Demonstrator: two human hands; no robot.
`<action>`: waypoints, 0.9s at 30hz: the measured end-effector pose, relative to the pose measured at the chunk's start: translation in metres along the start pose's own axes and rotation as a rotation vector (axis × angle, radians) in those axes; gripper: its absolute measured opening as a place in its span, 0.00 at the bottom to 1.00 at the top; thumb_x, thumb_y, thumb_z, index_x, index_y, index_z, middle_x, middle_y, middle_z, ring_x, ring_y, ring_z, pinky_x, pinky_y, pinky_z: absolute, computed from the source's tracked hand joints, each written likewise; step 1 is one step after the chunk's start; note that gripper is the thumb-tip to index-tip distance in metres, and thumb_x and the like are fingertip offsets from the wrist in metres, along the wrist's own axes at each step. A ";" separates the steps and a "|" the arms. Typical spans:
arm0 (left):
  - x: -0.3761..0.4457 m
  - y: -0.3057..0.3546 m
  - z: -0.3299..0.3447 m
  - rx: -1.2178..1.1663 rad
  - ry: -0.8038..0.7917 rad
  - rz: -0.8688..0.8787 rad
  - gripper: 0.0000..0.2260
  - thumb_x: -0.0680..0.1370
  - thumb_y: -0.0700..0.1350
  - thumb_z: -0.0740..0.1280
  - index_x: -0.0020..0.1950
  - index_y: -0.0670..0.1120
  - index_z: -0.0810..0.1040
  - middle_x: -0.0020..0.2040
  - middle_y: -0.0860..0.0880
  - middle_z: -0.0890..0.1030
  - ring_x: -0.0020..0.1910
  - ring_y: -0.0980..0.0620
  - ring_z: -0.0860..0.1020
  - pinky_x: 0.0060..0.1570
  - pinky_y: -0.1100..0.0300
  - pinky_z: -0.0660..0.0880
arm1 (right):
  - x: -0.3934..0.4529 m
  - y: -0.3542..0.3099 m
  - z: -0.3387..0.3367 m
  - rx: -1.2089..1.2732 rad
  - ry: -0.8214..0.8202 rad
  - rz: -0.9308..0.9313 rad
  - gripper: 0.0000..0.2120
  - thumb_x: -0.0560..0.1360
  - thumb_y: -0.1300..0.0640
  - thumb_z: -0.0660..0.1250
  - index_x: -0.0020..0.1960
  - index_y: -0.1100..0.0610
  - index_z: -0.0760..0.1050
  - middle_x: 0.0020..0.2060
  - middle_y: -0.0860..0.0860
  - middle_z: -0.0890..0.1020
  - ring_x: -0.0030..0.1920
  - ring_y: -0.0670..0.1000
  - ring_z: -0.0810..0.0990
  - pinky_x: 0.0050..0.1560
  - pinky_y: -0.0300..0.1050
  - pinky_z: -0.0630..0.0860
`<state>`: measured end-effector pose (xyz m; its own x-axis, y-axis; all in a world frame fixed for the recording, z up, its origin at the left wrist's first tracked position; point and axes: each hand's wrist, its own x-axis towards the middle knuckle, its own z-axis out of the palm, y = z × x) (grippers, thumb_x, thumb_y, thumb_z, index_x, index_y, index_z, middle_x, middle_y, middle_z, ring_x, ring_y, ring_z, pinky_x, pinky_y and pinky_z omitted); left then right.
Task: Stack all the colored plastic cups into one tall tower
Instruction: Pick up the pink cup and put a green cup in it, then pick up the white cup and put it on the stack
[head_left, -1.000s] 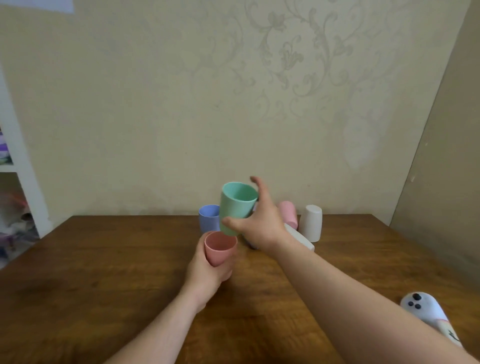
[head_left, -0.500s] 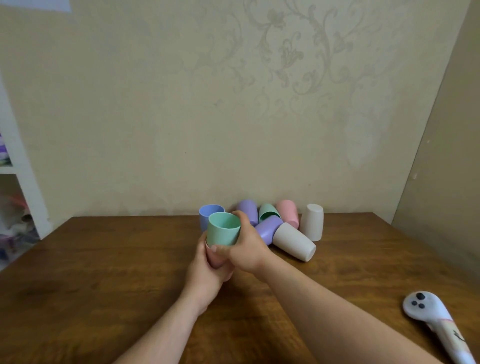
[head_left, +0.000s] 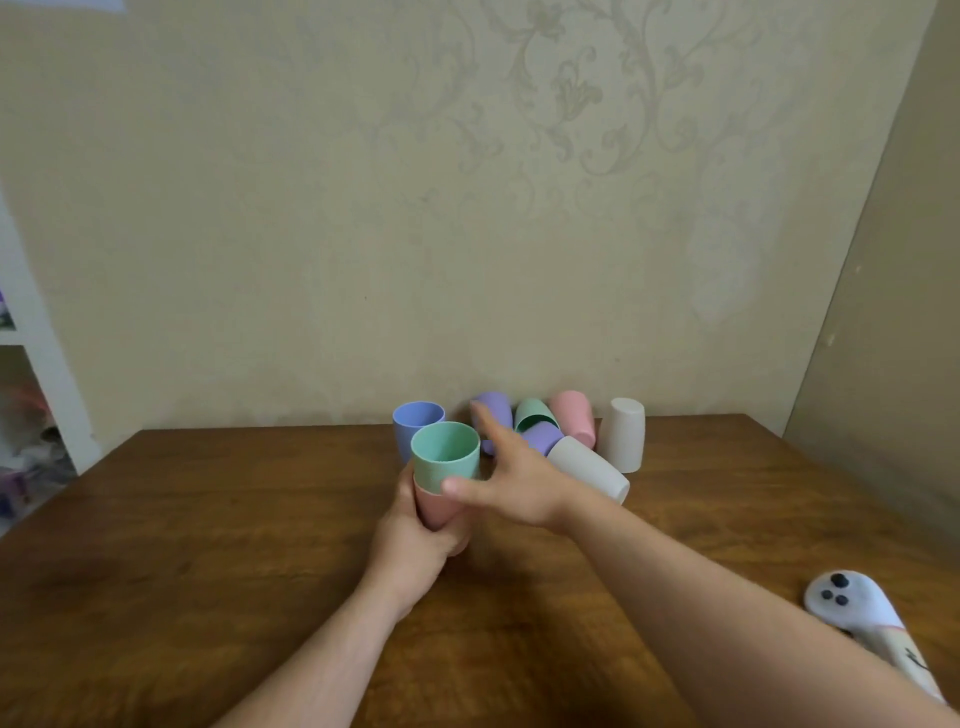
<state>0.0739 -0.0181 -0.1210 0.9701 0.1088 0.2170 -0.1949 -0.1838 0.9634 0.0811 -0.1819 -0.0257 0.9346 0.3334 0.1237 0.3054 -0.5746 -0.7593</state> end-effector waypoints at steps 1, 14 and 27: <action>0.000 0.001 0.000 0.024 0.006 0.009 0.35 0.73 0.45 0.83 0.71 0.65 0.68 0.59 0.64 0.82 0.53 0.65 0.84 0.41 0.71 0.79 | 0.000 0.004 -0.013 0.000 0.054 0.018 0.40 0.81 0.42 0.74 0.86 0.49 0.61 0.75 0.47 0.74 0.68 0.44 0.72 0.66 0.36 0.67; 0.005 -0.007 0.000 0.082 0.030 0.013 0.36 0.71 0.48 0.85 0.71 0.65 0.68 0.60 0.68 0.80 0.58 0.67 0.79 0.51 0.66 0.76 | 0.007 0.125 -0.048 -0.626 0.169 0.484 0.38 0.85 0.40 0.60 0.87 0.43 0.43 0.72 0.60 0.72 0.73 0.64 0.68 0.67 0.64 0.69; 0.006 -0.008 0.003 0.069 0.024 0.001 0.39 0.71 0.45 0.84 0.74 0.63 0.66 0.62 0.61 0.80 0.58 0.56 0.82 0.40 0.70 0.80 | -0.030 0.111 -0.031 0.087 0.415 0.313 0.43 0.70 0.55 0.80 0.77 0.38 0.61 0.57 0.45 0.82 0.50 0.45 0.83 0.44 0.37 0.79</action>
<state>0.0815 -0.0192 -0.1276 0.9660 0.1315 0.2228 -0.1850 -0.2506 0.9502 0.0922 -0.2785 -0.0937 0.9776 -0.1780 0.1120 0.0008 -0.5295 -0.8483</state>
